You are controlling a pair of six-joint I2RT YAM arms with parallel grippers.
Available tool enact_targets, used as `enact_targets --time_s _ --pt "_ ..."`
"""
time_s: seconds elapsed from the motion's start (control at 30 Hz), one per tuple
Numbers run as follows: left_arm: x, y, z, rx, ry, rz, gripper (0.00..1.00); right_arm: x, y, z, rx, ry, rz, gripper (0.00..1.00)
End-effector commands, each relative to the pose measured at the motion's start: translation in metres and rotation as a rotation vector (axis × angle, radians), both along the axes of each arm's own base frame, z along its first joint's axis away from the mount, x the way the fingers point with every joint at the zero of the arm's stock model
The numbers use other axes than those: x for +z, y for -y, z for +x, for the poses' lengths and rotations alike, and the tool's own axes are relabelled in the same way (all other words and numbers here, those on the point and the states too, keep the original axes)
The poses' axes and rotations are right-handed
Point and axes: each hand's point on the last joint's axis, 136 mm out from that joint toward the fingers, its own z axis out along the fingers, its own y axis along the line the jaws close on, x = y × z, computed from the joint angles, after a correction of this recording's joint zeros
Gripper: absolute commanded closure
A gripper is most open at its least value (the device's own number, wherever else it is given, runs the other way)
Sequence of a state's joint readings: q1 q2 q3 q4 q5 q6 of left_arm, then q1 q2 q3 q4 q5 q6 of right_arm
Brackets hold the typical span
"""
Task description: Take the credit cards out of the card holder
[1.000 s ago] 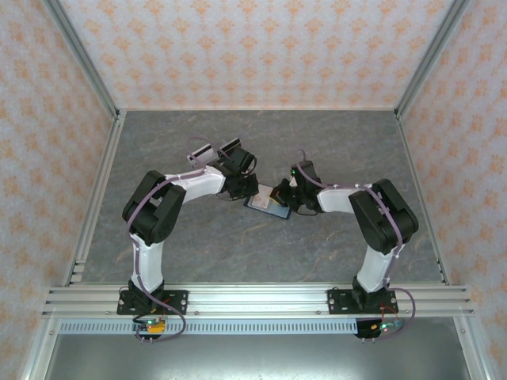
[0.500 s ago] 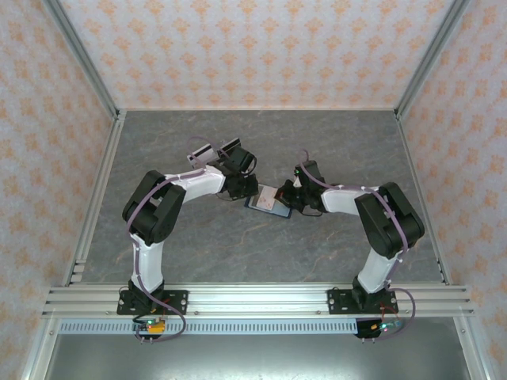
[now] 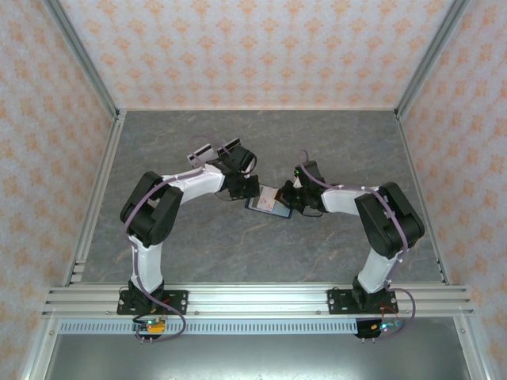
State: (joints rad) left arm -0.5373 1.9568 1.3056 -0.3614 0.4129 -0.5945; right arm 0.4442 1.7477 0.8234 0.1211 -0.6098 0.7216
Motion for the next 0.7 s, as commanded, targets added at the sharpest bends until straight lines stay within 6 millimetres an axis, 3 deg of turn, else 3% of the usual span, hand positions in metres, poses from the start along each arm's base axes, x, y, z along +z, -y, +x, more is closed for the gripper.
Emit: enact_targets --time_s 0.0,0.1,0.3,0.67 --pt "0.001 0.009 -0.004 -0.063 -0.016 0.007 0.9 -0.006 0.003 -0.001 -0.013 -0.019 0.012 1.0" --pt "-0.009 0.007 -0.006 -0.061 -0.042 0.028 0.91 -0.007 0.003 0.0 -0.02 -0.022 0.014 1.0" --pt "-0.029 -0.005 -0.01 -0.051 -0.089 0.107 0.95 -0.006 0.003 0.001 -0.03 -0.018 0.028 0.81" --pt "-0.042 -0.01 -0.017 -0.05 -0.117 0.132 0.96 -0.008 -0.003 0.004 -0.027 -0.029 0.05 0.78"
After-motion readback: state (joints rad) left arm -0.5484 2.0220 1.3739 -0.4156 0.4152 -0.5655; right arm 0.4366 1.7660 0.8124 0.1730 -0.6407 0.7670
